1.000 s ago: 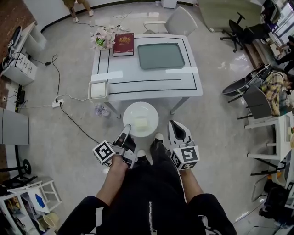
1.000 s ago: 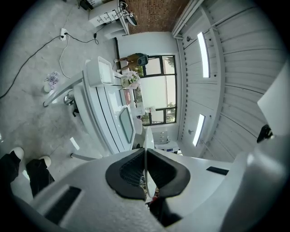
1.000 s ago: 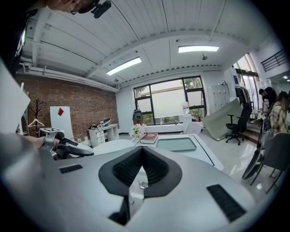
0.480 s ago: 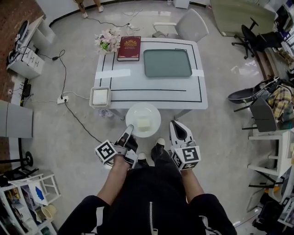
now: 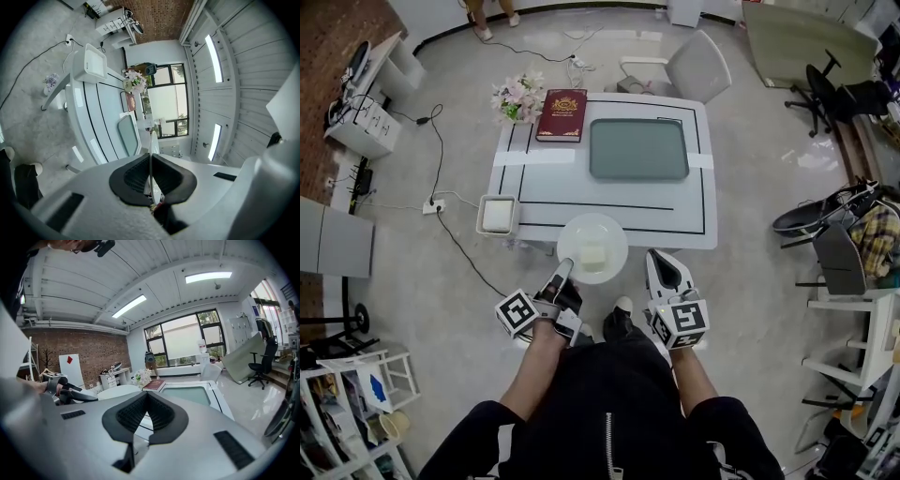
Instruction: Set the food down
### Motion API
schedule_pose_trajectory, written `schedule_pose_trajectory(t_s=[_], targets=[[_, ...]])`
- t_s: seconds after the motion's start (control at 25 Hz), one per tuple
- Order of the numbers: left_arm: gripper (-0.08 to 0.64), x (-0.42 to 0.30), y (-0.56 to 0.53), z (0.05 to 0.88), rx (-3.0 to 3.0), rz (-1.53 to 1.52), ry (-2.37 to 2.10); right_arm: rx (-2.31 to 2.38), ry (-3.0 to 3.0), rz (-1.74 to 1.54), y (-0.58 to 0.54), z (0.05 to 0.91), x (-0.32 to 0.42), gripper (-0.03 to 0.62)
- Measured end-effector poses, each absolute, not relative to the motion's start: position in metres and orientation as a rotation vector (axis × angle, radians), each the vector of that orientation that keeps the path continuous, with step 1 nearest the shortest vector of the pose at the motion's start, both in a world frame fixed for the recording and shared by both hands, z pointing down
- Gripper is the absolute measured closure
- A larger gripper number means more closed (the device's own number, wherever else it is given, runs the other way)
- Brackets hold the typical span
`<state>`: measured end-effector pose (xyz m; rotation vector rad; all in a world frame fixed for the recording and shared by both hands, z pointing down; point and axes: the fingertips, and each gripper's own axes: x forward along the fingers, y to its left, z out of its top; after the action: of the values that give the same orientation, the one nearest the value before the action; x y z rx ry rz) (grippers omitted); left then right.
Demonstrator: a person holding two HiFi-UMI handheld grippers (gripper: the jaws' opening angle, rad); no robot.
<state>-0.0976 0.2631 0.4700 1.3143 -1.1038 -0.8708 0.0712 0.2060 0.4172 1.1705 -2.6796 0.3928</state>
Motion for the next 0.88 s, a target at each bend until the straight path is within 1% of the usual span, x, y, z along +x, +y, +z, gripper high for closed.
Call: schedule_pose_trajectory(t_s=[0.44, 0.88], targets=[[0.545, -0.062, 0.234, 0.477, 1.267, -0.882, -1.115, 1.121, -2.688, 0.374, 0.173, 0.419, 0.105, 0.583], [0.545, -0.069, 0.176, 0.487, 1.265, -0.883, -1.116, 1.103, -2.681, 0.365, 0.12, 0.428, 0.096, 0.583]])
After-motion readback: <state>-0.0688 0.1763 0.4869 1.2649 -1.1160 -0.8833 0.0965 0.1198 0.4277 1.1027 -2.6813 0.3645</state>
